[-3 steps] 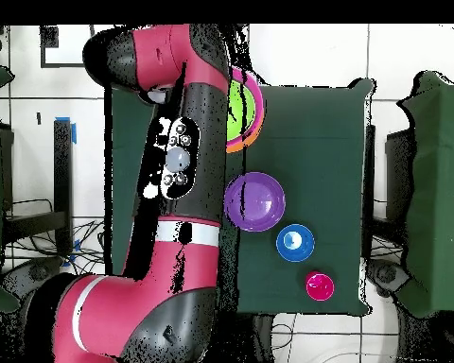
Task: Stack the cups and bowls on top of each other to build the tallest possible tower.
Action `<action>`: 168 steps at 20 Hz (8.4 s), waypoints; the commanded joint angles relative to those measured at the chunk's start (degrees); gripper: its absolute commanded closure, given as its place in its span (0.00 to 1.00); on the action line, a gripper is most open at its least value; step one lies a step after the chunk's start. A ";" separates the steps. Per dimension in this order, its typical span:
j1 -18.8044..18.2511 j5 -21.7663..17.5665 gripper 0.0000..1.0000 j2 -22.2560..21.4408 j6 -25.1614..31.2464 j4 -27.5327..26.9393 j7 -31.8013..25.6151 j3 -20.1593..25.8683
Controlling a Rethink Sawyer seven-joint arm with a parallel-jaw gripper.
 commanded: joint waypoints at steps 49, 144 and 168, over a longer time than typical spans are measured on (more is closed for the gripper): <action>-33.74 -14.40 0.00 -25.17 -37.30 68.58 -32.17 40.89; -61.17 -45.57 0.00 -10.70 -28.57 67.59 -44.02 66.54; -60.59 -48.77 1.00 -8.72 -28.38 65.61 -46.12 66.81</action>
